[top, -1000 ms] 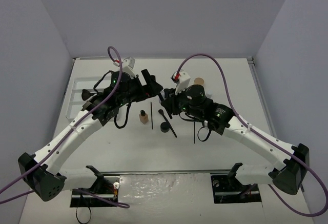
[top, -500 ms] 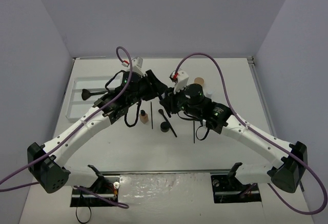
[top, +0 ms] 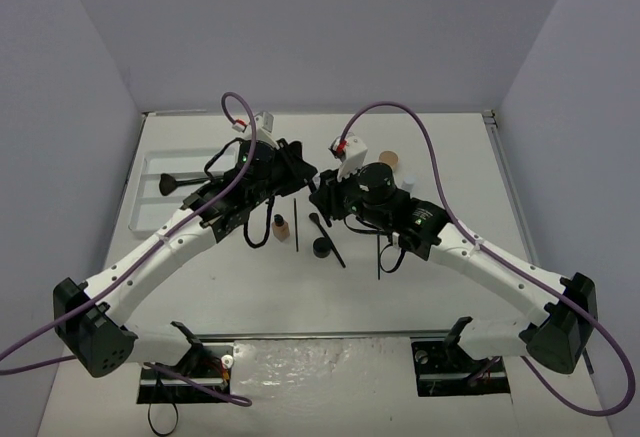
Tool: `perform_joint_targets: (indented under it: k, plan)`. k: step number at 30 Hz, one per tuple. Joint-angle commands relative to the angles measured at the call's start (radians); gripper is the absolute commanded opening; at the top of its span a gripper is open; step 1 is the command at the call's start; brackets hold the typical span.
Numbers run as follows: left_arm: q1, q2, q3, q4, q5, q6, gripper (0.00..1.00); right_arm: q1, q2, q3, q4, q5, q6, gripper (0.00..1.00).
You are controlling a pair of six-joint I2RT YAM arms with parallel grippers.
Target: Organize the makeup
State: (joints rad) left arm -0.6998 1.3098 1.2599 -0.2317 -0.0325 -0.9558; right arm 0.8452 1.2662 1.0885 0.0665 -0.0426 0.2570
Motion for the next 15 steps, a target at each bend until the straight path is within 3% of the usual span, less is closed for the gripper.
perform_joint_targets:
  k: [1, 6, 12, 15]
  plan:
    - [0.018, -0.055, 0.01, 0.047, -0.037, -0.001, 0.0, 0.004, 0.002, 0.038, 0.075, 0.036, -0.015, 0.44]
    - [0.149, -0.071, -0.011, 0.003, -0.034, -0.025, 0.01, -0.006, -0.026, 0.022, 0.051, 0.076, -0.021, 0.66]
    - [0.434, -0.096, -0.054, -0.004, -0.018, -0.037, 0.04, -0.039, -0.084, -0.02, 0.002, 0.111, -0.031, 0.91]
    - [0.589, -0.073, -0.071, 0.021, -0.006, -0.063, 0.05, -0.066, -0.11, -0.046, -0.016, 0.113, -0.032, 0.98]
